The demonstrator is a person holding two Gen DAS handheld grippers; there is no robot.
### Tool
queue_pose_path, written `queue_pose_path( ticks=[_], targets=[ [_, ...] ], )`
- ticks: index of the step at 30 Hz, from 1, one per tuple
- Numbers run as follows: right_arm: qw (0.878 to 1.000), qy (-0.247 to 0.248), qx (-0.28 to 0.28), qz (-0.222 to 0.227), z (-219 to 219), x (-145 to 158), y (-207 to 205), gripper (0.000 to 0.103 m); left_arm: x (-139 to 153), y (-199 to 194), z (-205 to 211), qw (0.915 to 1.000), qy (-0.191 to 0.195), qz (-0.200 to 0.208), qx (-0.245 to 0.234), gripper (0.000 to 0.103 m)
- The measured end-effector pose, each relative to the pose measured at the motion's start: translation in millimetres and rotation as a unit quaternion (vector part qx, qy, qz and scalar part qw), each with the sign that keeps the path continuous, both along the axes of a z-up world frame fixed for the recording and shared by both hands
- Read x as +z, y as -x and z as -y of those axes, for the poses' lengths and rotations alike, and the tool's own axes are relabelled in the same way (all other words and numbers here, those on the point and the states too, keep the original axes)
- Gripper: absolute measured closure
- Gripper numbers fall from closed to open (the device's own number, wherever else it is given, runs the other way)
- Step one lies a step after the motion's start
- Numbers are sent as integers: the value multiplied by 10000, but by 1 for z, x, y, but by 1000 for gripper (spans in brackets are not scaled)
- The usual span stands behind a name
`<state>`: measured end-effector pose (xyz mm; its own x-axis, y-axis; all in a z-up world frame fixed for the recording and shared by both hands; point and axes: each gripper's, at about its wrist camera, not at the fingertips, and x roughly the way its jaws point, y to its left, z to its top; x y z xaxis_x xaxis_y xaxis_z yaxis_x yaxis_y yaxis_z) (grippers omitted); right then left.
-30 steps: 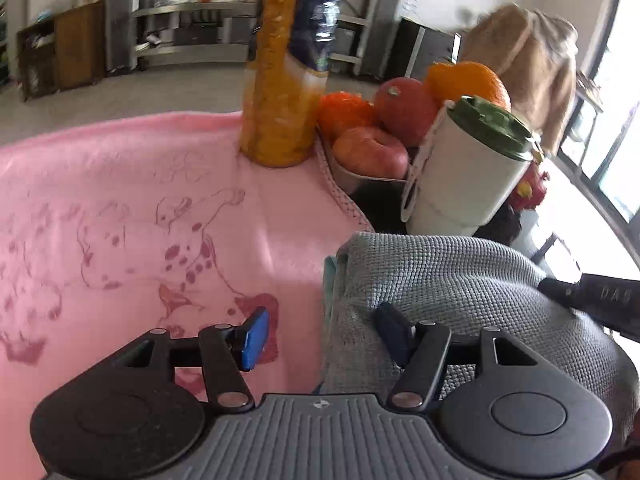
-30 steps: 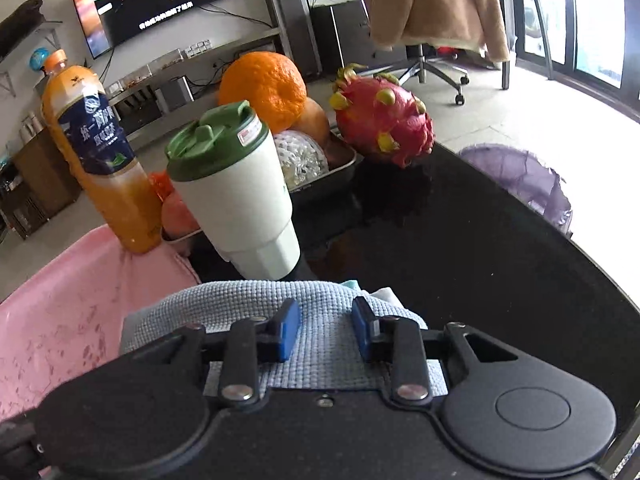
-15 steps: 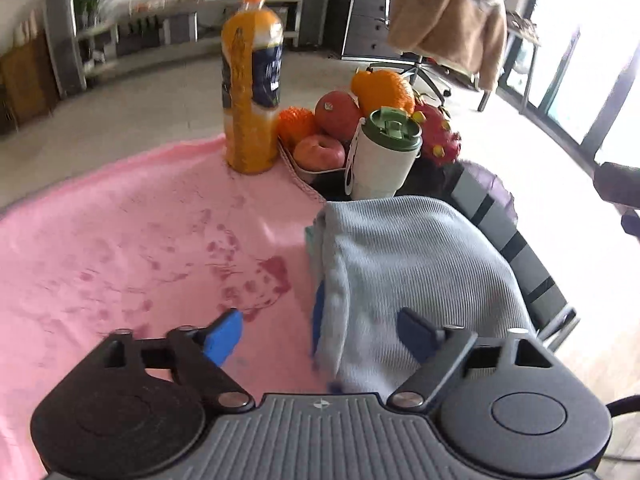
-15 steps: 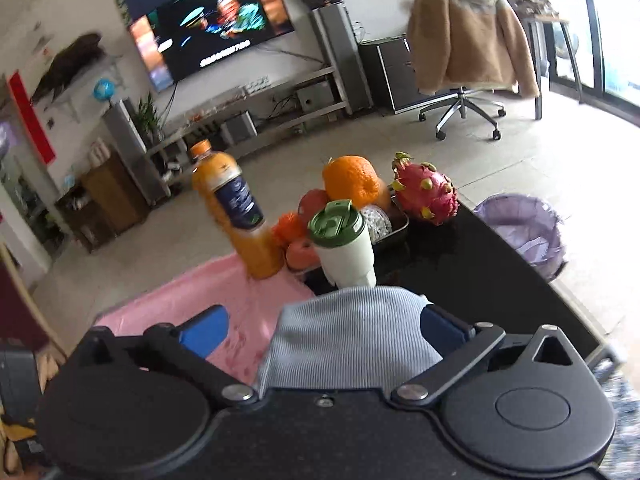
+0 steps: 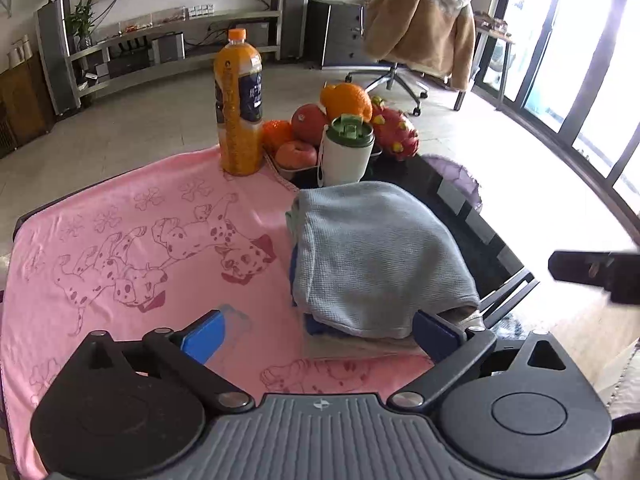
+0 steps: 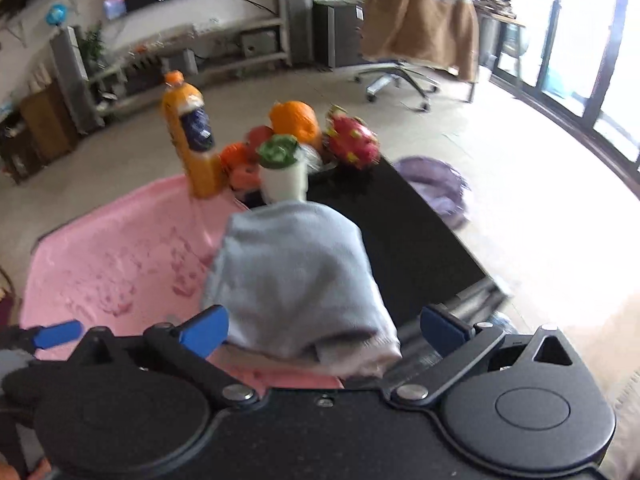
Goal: Fold clothes
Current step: 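Lower the folded sweatshirt onto the blanket edge and open both grippers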
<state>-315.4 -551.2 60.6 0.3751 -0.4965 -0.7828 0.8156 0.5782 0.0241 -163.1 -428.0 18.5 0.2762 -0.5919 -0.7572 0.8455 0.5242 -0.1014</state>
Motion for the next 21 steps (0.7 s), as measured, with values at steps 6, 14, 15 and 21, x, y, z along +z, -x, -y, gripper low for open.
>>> queue_pose_path(
  ticks=[6,14,15,21],
  targets=[
    [9998,-56,-168,-95,-19,3,15,0,8,13,-11,9999,41,-117,-96,2],
    [9995,-164,-261,-105,-34,2,33,0,12,33,-20,9995,29,-195,-256,3],
    [9994,-173,-292,-103,-35,1,35,0,12,35,-20,9995,32,-161,-273,3],
    [9991,-134,-393,-111,-39,-2,47,0,10,44,-21,9993,9,-140,-343,3]
  ],
)
